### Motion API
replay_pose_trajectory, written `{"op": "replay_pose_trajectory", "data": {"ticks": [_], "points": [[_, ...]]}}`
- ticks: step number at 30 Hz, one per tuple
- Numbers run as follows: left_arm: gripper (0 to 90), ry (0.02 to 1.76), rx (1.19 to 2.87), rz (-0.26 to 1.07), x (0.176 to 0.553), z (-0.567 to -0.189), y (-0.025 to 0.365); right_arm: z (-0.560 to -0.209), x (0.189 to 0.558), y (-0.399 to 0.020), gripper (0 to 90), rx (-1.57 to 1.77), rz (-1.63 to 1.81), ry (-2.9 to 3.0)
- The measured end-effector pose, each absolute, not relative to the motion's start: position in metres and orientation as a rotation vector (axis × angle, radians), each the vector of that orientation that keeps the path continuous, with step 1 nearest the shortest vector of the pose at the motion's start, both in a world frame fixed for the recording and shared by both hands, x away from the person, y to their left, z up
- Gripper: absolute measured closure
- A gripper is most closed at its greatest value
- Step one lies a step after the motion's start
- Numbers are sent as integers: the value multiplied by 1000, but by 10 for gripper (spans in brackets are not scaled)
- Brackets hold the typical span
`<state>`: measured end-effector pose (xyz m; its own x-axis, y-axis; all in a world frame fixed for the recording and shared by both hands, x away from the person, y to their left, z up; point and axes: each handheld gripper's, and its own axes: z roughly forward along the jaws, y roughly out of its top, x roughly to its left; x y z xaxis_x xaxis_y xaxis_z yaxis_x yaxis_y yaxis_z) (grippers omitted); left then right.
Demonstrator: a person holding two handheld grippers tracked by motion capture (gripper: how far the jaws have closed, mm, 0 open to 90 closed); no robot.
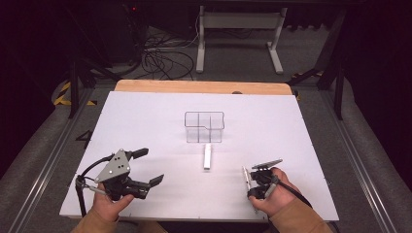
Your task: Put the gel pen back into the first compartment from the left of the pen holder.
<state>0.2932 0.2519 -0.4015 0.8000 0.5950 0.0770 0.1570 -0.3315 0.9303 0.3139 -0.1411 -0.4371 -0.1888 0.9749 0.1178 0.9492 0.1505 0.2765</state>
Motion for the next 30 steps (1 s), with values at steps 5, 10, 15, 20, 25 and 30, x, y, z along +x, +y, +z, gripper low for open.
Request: {"op": "replay_pose_trajectory", "data": {"ticks": [5, 10, 15, 20, 25, 30], "points": [[88, 565, 1887, 501, 293, -401, 252, -426, 311, -142, 797, 1893, 491, 2326], [88, 565, 1887, 501, 293, -401, 252, -416, 310, -144, 797, 1854, 529, 2339], [87, 564, 1888, 503, 293, -401, 251, -409, 310, -145, 797, 1778, 553, 2380], [86, 564, 1886, 499, 293, -400, 251, -403, 311, -145, 797, 1747, 563, 2394], [86, 566, 1884, 497, 293, -400, 251, -401, 311, -146, 797, 1749, 577, 2393], [50, 566, 1880, 473, 294, -399, 249, -394, 311, -146, 797, 1712, 601, 2416]]}}
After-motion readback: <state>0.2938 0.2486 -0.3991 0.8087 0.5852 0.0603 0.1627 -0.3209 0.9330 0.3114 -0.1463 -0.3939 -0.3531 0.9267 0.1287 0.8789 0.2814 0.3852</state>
